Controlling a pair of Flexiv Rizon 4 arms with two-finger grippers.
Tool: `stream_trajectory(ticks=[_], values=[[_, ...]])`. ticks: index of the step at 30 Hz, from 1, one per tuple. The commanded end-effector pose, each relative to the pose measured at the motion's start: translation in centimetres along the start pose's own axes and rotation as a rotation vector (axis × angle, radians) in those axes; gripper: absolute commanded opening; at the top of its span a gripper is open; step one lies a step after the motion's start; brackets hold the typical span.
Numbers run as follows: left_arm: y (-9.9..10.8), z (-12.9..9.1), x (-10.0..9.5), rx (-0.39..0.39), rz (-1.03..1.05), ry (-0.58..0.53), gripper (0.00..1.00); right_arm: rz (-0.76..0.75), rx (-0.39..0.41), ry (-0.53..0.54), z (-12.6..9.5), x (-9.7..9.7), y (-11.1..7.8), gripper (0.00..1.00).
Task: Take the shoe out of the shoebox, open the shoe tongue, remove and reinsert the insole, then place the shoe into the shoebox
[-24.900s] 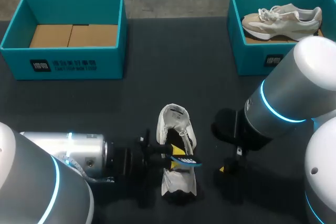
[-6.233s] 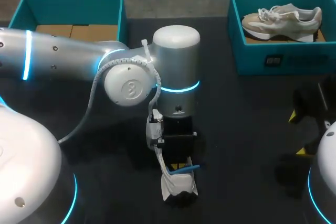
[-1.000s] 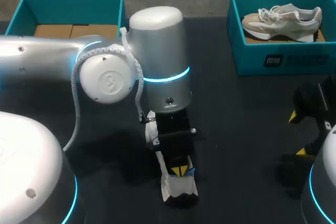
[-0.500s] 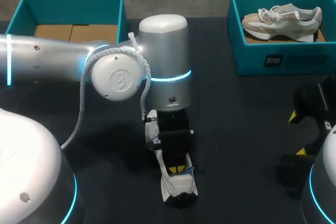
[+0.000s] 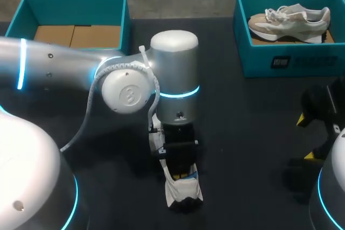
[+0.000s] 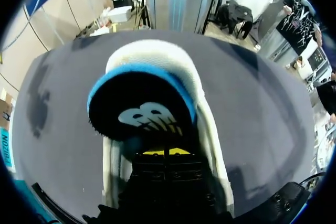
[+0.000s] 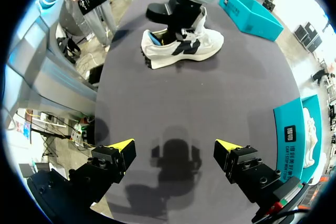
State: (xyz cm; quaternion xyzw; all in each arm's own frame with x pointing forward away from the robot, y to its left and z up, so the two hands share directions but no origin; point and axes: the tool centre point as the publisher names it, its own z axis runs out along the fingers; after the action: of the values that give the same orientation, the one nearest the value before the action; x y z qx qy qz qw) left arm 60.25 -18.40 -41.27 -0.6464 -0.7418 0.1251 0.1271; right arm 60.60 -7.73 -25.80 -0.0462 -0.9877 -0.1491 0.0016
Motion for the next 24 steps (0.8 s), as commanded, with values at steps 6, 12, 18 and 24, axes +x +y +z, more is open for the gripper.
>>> stream_trajectory(ticks=[6, 12, 18, 24], values=[[4.0, -0.3, 1.6, -0.223, -0.043, -0.013, 0.0, 0.001, 0.002, -0.002, 0.0, 0.2, 0.0, 1.0], [4.5, -3.0, 1.9, -0.221, -0.076, -0.065, 0.0, 0.001, 0.002, -0.002, 0.0, 0.2, 0.0, 1.0], [0.7, -4.6, 1.3, -0.019, -0.016, -0.104, 0.0, 0.001, 0.002, -0.002, 0.0, 0.2, 0.0, 1.0], [-2.1, -4.5, 0.2, 0.101, 0.023, -0.114, 0.0, 0.001, 0.002, -0.002, 0.0, 0.2, 0.0, 1.0]])
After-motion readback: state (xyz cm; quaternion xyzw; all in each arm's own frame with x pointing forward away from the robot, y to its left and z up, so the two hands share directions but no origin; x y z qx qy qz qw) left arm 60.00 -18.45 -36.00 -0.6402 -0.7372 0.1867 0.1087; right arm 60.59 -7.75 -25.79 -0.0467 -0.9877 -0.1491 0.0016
